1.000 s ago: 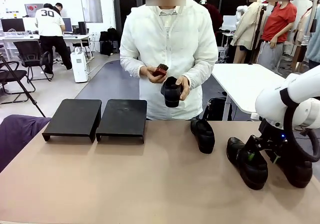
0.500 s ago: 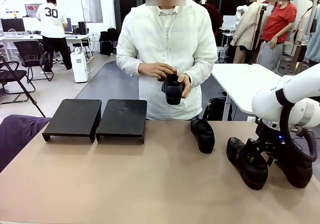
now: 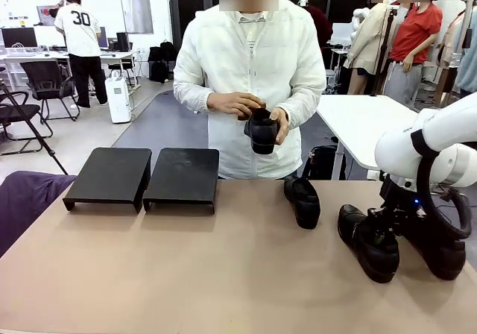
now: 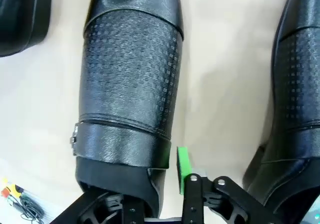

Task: Organize the shoes by placing them on the stand.
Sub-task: Pick up one Shoe and place it in the middle of the table.

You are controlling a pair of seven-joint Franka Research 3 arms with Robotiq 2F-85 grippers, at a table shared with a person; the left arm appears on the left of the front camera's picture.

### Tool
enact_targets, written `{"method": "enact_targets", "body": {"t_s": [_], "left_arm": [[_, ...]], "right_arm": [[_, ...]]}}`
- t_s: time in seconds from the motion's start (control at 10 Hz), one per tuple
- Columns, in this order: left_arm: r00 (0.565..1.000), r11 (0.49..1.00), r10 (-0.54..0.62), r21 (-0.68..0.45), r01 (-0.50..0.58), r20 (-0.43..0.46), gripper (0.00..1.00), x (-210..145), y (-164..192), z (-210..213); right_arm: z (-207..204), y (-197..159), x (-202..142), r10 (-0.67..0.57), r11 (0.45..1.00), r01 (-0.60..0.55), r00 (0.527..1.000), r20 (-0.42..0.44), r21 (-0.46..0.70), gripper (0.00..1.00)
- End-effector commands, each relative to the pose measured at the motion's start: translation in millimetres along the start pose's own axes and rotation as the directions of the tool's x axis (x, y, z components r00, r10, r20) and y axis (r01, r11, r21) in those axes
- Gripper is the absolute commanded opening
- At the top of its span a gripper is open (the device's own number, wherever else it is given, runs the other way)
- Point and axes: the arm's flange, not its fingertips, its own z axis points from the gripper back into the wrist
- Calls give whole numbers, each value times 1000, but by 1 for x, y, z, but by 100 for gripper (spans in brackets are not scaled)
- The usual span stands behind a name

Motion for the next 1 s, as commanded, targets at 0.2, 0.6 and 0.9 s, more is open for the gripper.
{"method": "enact_targets", "body": {"t_s": [0.2,0.6,0.9], "left_arm": [[1000,1000,-16,-18,16,10,100,0,0,0],[1000,1000,-16,-18,16,10,100,0,0,0],[1000,1000,-16,-18,16,10,100,0,0,0]], "right_arm": [[27,23,-23,75,996,-75,997,14,-38,0],[146,56,-114,75,994,-65,988,131,-84,0],[195,85,-208,-59,996,82,922,382,-43,0]]}}
